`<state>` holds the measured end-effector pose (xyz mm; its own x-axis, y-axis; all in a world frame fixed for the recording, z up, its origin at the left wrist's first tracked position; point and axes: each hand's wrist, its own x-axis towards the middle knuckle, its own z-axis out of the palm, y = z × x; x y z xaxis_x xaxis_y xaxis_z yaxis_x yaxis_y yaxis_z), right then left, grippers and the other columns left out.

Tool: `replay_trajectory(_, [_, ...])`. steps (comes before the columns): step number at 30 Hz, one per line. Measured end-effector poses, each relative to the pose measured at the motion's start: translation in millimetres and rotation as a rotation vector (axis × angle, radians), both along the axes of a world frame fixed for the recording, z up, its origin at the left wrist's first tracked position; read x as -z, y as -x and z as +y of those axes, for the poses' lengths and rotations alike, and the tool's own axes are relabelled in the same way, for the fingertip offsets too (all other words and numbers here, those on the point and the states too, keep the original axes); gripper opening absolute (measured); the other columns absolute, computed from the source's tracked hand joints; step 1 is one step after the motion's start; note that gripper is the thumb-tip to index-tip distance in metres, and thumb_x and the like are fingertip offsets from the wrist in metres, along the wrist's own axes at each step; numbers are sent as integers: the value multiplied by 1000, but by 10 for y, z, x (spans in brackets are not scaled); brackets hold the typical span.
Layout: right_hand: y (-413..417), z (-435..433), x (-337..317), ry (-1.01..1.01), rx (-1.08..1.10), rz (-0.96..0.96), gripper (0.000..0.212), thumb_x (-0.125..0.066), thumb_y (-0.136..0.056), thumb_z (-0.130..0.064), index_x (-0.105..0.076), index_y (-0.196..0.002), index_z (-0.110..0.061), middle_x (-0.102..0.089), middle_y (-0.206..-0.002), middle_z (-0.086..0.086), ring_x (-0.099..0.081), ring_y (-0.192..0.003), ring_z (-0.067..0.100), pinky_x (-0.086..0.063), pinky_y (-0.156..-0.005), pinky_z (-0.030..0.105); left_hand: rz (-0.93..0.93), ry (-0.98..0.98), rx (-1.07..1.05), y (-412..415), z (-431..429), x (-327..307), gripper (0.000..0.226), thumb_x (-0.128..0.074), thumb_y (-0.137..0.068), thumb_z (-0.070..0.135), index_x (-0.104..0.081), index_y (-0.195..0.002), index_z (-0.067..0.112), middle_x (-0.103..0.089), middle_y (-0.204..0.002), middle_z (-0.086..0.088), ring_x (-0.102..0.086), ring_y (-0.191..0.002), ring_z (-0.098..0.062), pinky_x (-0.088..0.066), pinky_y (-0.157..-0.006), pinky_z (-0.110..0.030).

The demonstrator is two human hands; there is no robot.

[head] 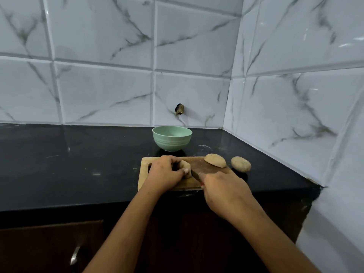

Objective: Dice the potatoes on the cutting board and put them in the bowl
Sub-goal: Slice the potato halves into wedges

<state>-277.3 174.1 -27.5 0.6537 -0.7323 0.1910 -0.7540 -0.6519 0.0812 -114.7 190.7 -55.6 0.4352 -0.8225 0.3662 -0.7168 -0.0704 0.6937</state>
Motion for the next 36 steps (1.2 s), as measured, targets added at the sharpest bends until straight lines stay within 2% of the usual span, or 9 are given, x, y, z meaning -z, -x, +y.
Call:
replay_trajectory(4, [-72, -86, -44, -70, 49, -5, 20, -44, -98, -22, -58, -113, -20, -50, -83, -4, -52, -76, 16, -30, -48, 26, 16, -7, 17, 13, 41, -30, 41, -71, -82, 29, -64, -121, 18, -65, -115, 4, -57, -111, -11, -46, -93, -26])
replay_trajectory(9, [0, -306, -64, -363, 42, -225, 29, -41, -100, -33, -62, -120, -31, -61, -89, -1, -56, -76, 15, -47, -65, 30, 4, -5, 27, 29, 55, -29, 43, -72, -80, 34, -64, -121, 23, -64, -116, 3, -56, -110, -11, -46, -92, -27])
replay_trajectory(12, [100, -339, -78, -353, 38, -323, 33, -41, -101, -30, -57, -130, -31, -60, -85, -4, -52, -68, 12, -45, -63, 30, 31, 1, 22, 13, 41, -4, 46, -72, -81, 33, -61, -124, 24, -62, -119, 4, -54, -113, -11, -44, -94, -25])
replay_trajectory(17, [118, -227, -84, -232, 9, -403, 35, -39, -102, -33, -53, -133, -32, -62, -101, -2, -57, -88, 15, -52, -77, 38, 46, 26, 23, -11, 12, 33, 42, -71, -82, 30, -62, -123, 26, -63, -116, 7, -56, -111, -9, -44, -92, -24])
replay_trajectory(23, [-44, -138, -62, -72, -11, -286, 32, -35, -101, -32, -57, -125, -33, -59, -90, -4, -57, -76, 15, -39, -52, 27, 5, 58, 46, 6, 25, 28, 22, -69, -84, 23, -71, -106, 22, -71, -100, 2, -61, -99, -12, -45, -80, -21])
replay_trajectory(26, [-91, -64, -65, 10, 5, -228, 32, -38, -100, -24, -54, -127, -31, -55, -89, -4, -52, -72, 14, -30, -46, 25, 6, 72, 69, 3, 32, 24, 16, -69, -84, 21, -73, -99, 18, -71, -95, 1, -62, -95, -13, -48, -86, -27])
replay_trajectory(30, [-228, 24, -84, 80, 12, -102, 31, -43, -98, -14, -49, -127, -20, -53, -90, -1, -45, -73, 14, -27, -47, 24, 12, 76, 80, -40, -11, 58, 22, -70, -83, 24, -72, -105, 19, -69, -96, 9, -59, -95, -5, -46, -84, -23])
replay_trajectory(33, [-307, 9, -116, 88, 9, -53, 32, -44, -96, -11, -49, -127, -18, -55, -93, -1, -46, -73, 15, -26, -47, 24, 2, 63, 93, -58, -36, 73, 5, -68, -83, 24, -71, -86, 23, -69, -85, 7, -60, -87, -8, -47, -77, -25])
replay_trajectory(36, [-333, -1, -133, 82, -3, -34, 28, -47, -95, -9, -53, -121, -17, -59, -98, 0, -52, -79, 16, -33, -55, 26, -15, 69, 104, -64, -41, 68, 13, -67, -83, 23, -64, -73, 30, -61, -72, 11, -55, -76, -7, -41, -69, -22])
